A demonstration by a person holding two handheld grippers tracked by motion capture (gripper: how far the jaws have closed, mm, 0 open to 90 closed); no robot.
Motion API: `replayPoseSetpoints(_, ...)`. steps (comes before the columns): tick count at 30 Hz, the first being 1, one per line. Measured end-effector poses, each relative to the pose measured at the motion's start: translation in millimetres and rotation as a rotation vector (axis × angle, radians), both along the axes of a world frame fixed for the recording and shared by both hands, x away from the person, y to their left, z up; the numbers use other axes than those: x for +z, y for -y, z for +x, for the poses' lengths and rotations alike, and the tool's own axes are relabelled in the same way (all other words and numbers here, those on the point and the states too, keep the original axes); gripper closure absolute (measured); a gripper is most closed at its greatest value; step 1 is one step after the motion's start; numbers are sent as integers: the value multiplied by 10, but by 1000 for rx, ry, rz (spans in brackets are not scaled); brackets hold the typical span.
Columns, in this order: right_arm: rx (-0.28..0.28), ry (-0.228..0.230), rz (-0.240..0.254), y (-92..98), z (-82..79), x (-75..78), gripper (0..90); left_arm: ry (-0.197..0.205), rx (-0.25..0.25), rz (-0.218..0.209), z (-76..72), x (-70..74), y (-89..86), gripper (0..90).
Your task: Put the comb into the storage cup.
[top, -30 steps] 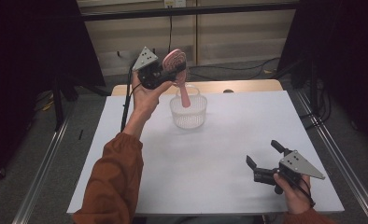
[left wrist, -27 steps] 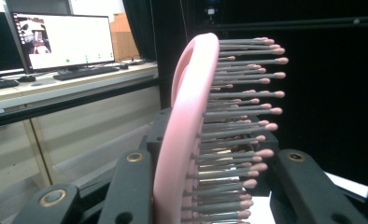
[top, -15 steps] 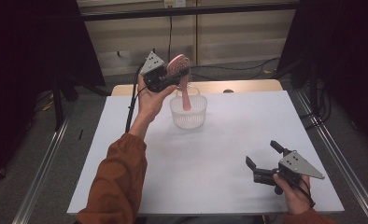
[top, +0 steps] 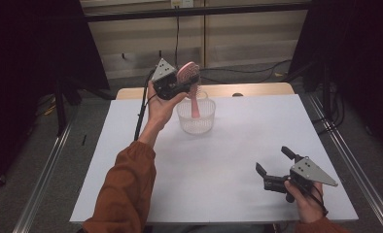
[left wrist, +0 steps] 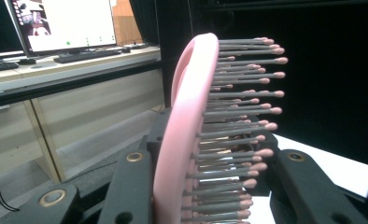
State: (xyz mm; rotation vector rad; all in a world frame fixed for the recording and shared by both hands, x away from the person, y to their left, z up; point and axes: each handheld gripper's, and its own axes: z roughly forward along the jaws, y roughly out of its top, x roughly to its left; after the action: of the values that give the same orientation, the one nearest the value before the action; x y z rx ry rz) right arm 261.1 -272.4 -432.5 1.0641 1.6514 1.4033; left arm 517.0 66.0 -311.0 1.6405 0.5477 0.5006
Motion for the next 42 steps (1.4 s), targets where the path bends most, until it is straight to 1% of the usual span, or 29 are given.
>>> replayPoseSetpoints(3, -1, 2, -3, 2, 4, -2, 0, -10, 18, -13, -10, -45, 18, 629)
replayPoseSetpoints(5, -2, 1, -6, -1, 3, -2, 0, -22, 17, -19, -9, -84, 38, 629)
replayPoseSetpoints(7, 2, 2, -6, -5, 1, -4, 0, -29, 17, -13, -7, -133, 57, 629)
replayPoseSetpoints(9, 1, 1, -6, -5, 1, -4, 0, -34, 17, -18, -7, -148, 61, 629)
replayPoseSetpoints(14, 2, -4, -6, -3, 1, -8, 0, -40, 11, -9, -19, -211, 71, 629)
replayPoseSetpoints(15, 4, -4, -6, -5, 3, -9, 0, -49, 11, -5, -19, -240, 71, 629)
replayPoseSetpoints(16, 4, -4, -6, -5, 3, -9, 0, -49, 11, -5, -19, -240, 71, 629)
replayPoseSetpoints(19, 7, -5, -7, -9, 4, -10, 0, -55, 14, -2, -27, -297, 69, 629)
replayPoseSetpoints(20, 6, -8, -5, -11, 6, -13, 0, -63, 13, -9, -32, -339, 69, 628)
replayPoseSetpoints(22, 6, -11, -7, -11, 7, -15, 0, -67, 15, -6, -31, -354, 66, 629)
replayPoseSetpoints(23, 6, -13, -8, -12, 8, -16, 0, -70, 17, -11, -31, -369, 70, 629)
replayPoseSetpoints(24, 9, -10, -10, -12, 9, -18, 0, -69, 16, -4, -24, -377, 65, 628)
replayPoseSetpoints(26, 10, -10, -12, -12, 6, -16, 0, -79, 20, -5, -18, -393, 71, 628)
replayPoseSetpoints(29, 8, -14, -9, -11, 7, -18, 0, -78, 20, -6, -14, -407, 83, 628)
replayPoseSetpoints(32, 8, -18, -8, -7, 10, -23, 0, -82, 21, -18, -22, -412, 92, 627)
replayPoseSetpoints(36, 10, -17, -8, -8, 4, -21, 0, -82, 15, -6, -24, -439, 93, 627)
replayPoseSetpoints(37, 10, -17, -8, -9, 4, -20, 0, -91, 18, -2, -16, -467, 85, 626)
replayPoseSetpoints(38, 10, -17, -9, -10, 4, -21, 0, -99, 17, -4, -9, -483, 75, 626)
replayPoseSetpoints(39, 10, -17, -9, -10, 4, -21, 0, -99, 17, -4, -9, -483, 75, 626)
replayPoseSetpoints(40, 12, -18, -9, -10, 6, -22, 0, -109, 18, -15, 2, -499, 56, 626)
replayPoseSetpoints(41, 10, -21, -7, -10, 8, -24, 0, -125, 22, -36, 22, -519, 18, 625)
replayPoseSetpoints(42, 10, -21, -7, -10, 8, -24, 0, -125, 22, -36, 22, -519, 18, 625)
